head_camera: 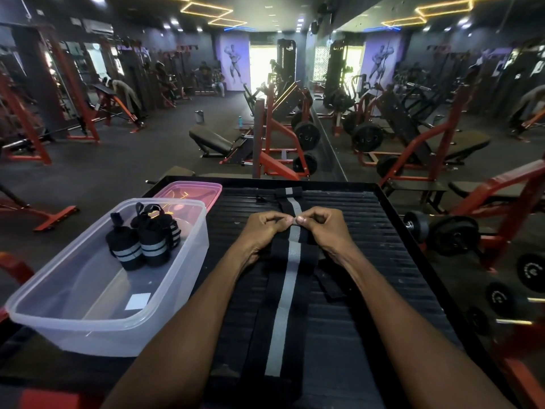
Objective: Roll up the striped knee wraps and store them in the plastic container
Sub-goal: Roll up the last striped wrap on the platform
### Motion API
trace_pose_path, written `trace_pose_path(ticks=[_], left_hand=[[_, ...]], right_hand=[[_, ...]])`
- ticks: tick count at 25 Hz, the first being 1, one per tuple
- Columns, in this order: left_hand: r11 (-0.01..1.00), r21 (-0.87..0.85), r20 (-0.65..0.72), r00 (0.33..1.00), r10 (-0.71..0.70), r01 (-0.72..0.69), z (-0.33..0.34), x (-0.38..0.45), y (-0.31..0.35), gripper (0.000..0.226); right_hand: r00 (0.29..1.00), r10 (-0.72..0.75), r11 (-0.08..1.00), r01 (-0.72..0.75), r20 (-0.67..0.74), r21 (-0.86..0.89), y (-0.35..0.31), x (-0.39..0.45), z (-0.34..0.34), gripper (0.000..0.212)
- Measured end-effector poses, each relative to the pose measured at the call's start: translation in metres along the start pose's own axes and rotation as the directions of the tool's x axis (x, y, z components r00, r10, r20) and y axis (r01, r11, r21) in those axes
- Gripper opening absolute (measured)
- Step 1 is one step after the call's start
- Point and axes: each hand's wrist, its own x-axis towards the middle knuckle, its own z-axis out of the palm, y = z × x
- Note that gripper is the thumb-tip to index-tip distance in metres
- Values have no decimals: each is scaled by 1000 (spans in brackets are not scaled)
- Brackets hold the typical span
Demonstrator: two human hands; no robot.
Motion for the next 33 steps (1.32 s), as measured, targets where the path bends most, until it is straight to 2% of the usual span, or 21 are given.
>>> trace_pose_path(ticks=[5, 7, 10, 13, 17, 20, 23, 25, 30, 33], left_hand=[[999, 31, -45, 998, 39, -38, -4, 0, 0, 16], [999, 27, -32, 999, 28, -27, -5, 0, -3, 16], [999, -35, -4, 999, -34, 34, -3, -2, -2, 14], [1000, 6, -28, 1000, 10, -9, -1, -2, -1, 10], [998, 18, -41, 997, 59, -58, -3, -4, 2, 16], [998, 13, -36, 997, 61, -61, 0, -4, 2, 17], [999, -49, -1, 1000, -20, 20, 1, -4, 0, 15], [998, -28, -8, 998, -54, 54, 1, -4, -1, 12], [1000, 8, -83, 996, 20, -20, -1, -4, 2, 21], [999, 15, -64, 997, 40, -39, 0, -4, 4, 23]], right_hand=[[994, -11, 997, 19, 108, -71, 3, -1, -3, 8], [996, -17, 996, 25, 88, -89, 2, -3, -3, 5], [997, -65, 992, 69, 41, -105, 2, -3, -1, 18], [996, -66, 994, 71, 55, -89, 2, -2, -1, 23], [995, 13, 998, -6, 103, -61, 4, -3, -4, 2], [999, -16, 997, 20, 50, -77, 4, -4, -3, 11], [999, -53, 996, 54, 11, -65, 5, -3, -5, 9], [998, -66, 995, 67, 13, -73, 4, -3, -6, 14], [996, -24, 996, 31, 82, -85, 4, -3, -5, 14], [997, -71, 993, 72, 20, -91, 4, -3, -4, 6]])
